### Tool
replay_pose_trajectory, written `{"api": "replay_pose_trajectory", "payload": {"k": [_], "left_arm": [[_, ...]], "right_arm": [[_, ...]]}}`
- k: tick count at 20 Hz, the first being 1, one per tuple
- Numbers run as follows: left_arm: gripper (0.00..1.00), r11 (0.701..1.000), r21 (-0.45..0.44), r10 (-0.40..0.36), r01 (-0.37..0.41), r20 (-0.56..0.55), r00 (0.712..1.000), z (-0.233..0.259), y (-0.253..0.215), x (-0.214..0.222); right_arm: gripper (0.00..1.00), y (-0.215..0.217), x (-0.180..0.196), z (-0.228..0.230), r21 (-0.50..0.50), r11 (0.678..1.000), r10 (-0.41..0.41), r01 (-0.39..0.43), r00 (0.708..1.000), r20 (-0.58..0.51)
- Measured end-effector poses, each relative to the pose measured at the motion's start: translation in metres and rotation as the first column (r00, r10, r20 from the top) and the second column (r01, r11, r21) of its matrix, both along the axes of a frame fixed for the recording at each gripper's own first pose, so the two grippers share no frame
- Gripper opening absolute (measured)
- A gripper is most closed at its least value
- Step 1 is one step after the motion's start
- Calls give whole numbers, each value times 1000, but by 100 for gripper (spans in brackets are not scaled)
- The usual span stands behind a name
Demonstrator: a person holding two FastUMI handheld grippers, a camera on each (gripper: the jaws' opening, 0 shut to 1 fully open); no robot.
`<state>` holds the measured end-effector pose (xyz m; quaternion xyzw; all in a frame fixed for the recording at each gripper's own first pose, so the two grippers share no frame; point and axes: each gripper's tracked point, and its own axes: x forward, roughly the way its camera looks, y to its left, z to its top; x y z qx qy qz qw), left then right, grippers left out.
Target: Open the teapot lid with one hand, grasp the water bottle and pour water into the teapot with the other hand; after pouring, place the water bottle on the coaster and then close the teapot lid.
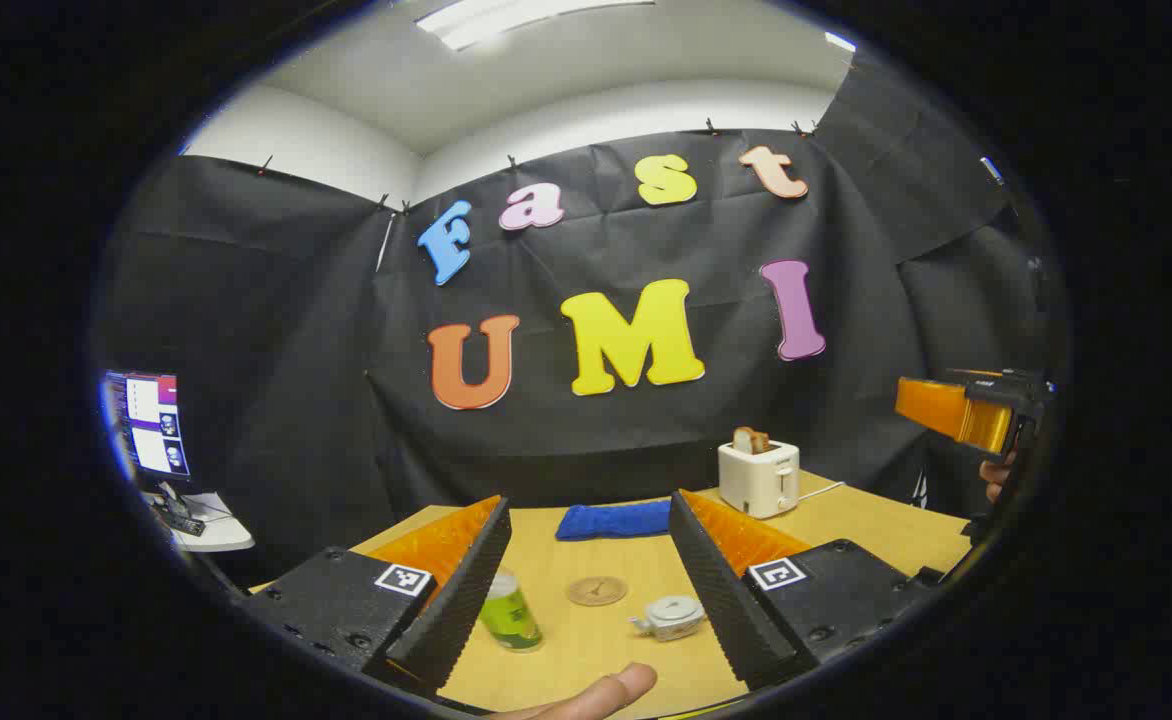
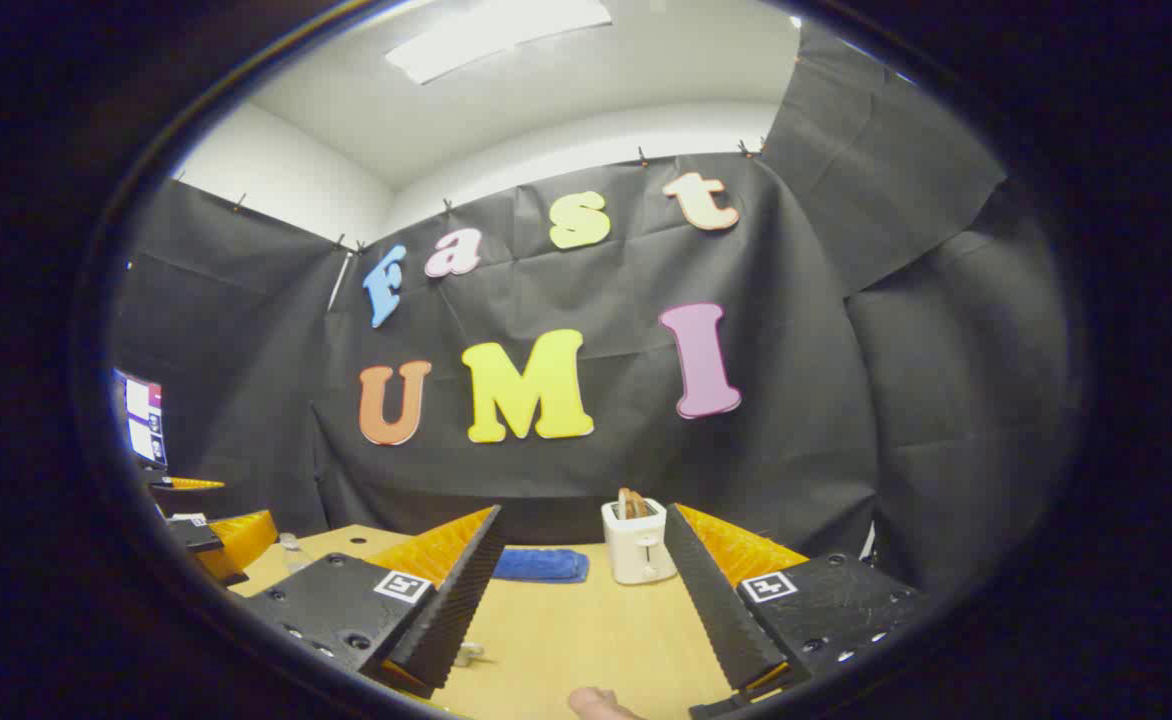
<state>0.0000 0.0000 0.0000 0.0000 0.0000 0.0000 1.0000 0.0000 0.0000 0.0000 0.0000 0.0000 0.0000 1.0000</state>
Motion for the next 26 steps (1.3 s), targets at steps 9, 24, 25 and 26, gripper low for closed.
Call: {"api": "replay_pose_trajectory", "payload": {"k": [9,24,25,26], "left_arm": [[99,985,-71,148,-155,-100,984,-45,108,22],[99,992,-72,100,-108,-97,990,-53,93,32],[99,991,-77,103,-111,-103,989,-54,94,33],[99,990,-82,105,-114,-107,989,-55,96,33]], "right_arm": [[95,64,10,-43,-42,992,116,-117,993,-33],[95,83,52,-103,-12,988,154,-157,981,-116],[95,91,58,-118,-8,983,182,-184,975,-130],[96,103,64,-139,-2,977,209,-212,964,-165]]}}
